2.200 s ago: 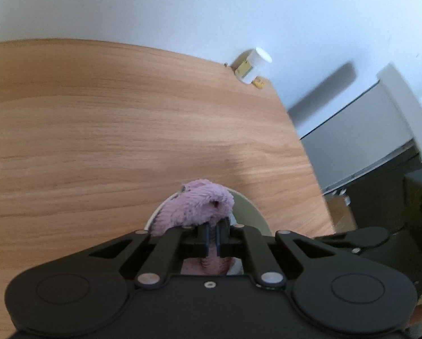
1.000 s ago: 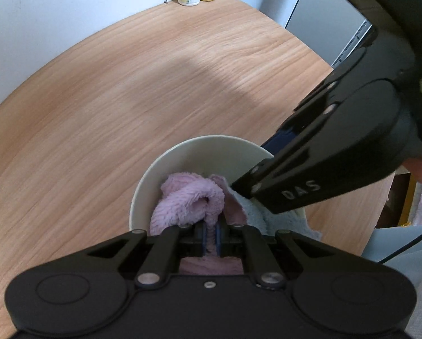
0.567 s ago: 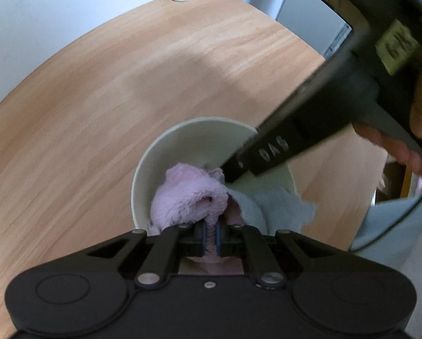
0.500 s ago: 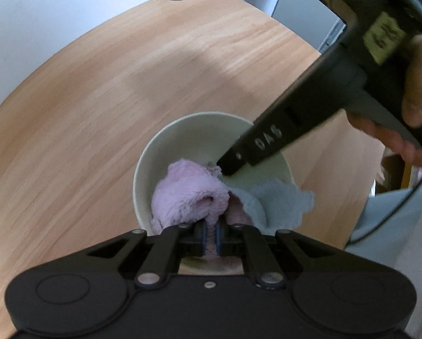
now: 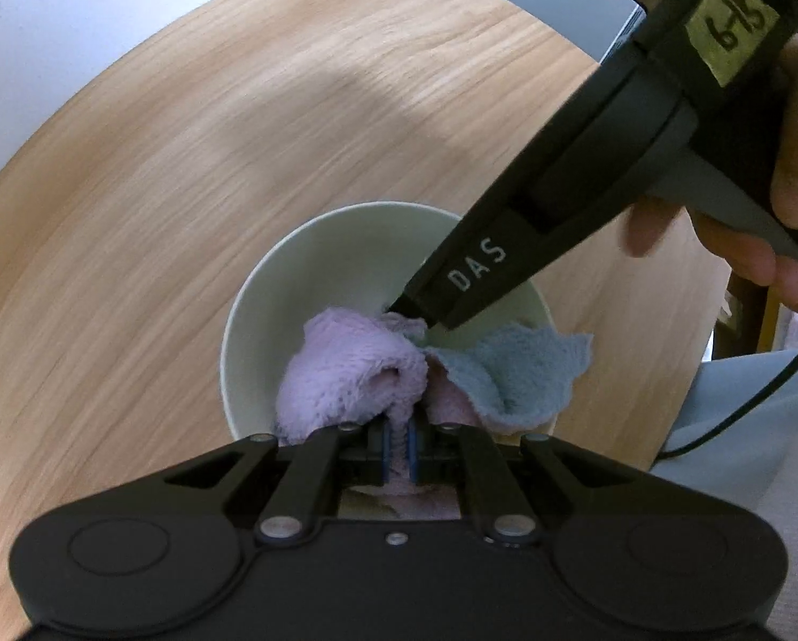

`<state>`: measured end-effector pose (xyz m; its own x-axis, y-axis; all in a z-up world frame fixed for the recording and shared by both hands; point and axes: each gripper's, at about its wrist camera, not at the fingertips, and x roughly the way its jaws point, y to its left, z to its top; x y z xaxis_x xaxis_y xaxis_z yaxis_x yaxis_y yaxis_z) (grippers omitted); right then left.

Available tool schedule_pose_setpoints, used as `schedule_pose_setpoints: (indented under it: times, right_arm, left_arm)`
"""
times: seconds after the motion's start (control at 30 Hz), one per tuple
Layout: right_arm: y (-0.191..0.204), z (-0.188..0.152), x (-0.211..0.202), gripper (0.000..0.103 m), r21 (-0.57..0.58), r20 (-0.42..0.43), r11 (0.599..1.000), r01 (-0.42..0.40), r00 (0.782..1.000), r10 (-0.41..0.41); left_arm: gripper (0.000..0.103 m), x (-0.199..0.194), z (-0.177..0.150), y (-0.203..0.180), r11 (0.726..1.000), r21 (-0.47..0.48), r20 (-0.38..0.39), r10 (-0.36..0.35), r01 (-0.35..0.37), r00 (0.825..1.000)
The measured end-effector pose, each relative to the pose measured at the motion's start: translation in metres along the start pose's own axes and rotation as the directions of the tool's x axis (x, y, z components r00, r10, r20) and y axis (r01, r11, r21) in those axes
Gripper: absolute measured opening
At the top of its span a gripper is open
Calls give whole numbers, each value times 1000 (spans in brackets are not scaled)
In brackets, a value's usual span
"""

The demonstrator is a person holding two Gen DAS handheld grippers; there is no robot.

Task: Clean bowl
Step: 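Tilt the bowl by its rim with the right tool while the left tool wipes inside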

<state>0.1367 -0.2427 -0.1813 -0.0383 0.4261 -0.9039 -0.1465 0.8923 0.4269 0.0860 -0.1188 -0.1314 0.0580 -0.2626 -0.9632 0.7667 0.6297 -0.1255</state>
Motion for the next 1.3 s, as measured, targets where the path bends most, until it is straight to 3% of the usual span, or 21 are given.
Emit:
schedule_pose_setpoints:
  times: [0.13,0.37,0.73,0.97,1.23,1.3]
  right_arm:
    - [0,0,3,19,-22,-17,1000,-19,1000,18]
    - [-1,-2,3,17,-13,0,999,-29,1000,30]
    - [13,-9,0,19,-122,35,992,44,999,-40]
    - [11,-7,-1,22,-124,32,991,51,998,-47]
    - [11,-8,-3,25,-122,38,990,72,997,-68]
    - [11,-7,-3,25,-103,41,992,74,997,-70]
  left_arm:
    - [5,0,-4,2,1000,0,29,-22,22,999]
    - [5,-2,-1,4,1000,11,11,-22,21,1000]
    - [5,-38,-11,4,1000,10,-1,8,-8,1000]
    - [5,-30,-11,3,1000,24,-33,22,-21,999]
    - [5,-7,-5,8,1000,-2,-24,-21,21,999]
    - [5,-9,-5,11,998,-30,-17,-62,61,998]
